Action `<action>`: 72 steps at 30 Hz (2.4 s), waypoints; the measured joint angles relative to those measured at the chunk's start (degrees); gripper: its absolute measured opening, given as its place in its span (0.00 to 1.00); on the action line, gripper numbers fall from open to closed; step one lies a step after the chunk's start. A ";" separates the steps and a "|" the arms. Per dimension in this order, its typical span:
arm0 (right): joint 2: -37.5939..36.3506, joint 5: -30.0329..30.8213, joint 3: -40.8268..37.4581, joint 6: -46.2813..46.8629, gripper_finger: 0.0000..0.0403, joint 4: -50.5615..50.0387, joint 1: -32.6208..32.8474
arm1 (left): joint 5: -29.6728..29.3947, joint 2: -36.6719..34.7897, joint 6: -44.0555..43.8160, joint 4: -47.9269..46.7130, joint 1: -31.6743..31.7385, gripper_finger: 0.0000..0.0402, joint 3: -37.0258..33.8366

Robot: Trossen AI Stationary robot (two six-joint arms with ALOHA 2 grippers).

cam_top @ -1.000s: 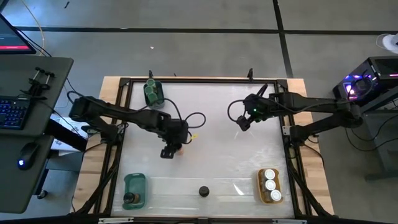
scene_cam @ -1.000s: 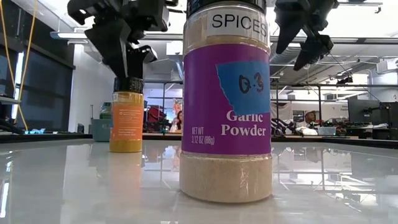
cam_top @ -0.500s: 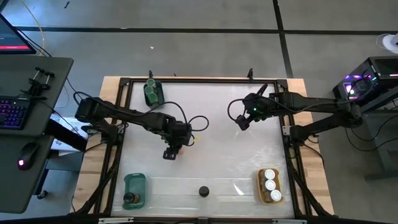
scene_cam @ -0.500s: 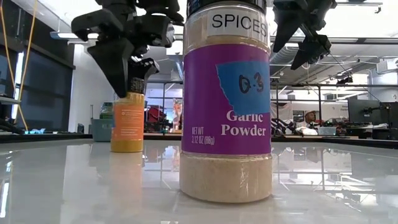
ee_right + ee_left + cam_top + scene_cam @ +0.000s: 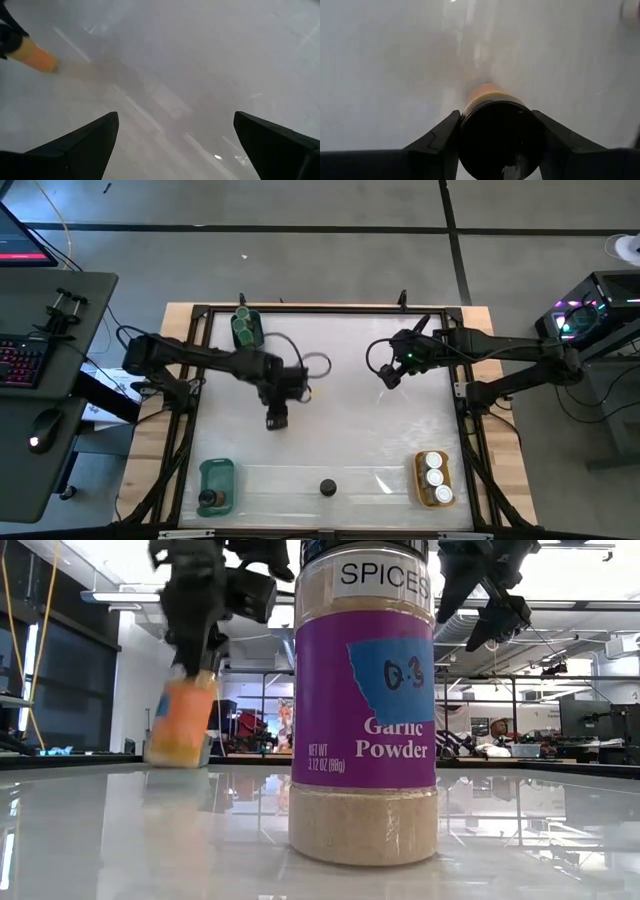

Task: Sort spices by type
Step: Put the top black seasoning bottle into the green bin

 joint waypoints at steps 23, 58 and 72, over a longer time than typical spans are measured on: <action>0.00 3.31 0.00 -1.97 0.97 7.20 -1.66 | -4.50 -4.28 -16.57 -31.90 6.75 0.42 10.26; 0.02 5.23 0.04 -4.47 0.97 8.37 -1.66 | -12.97 -7.31 -118.61 -30.29 -54.62 0.42 10.28; 0.02 5.21 0.04 -3.39 0.97 8.93 -1.66 | -13.71 0.86 -118.53 -23.82 -54.29 0.42 10.26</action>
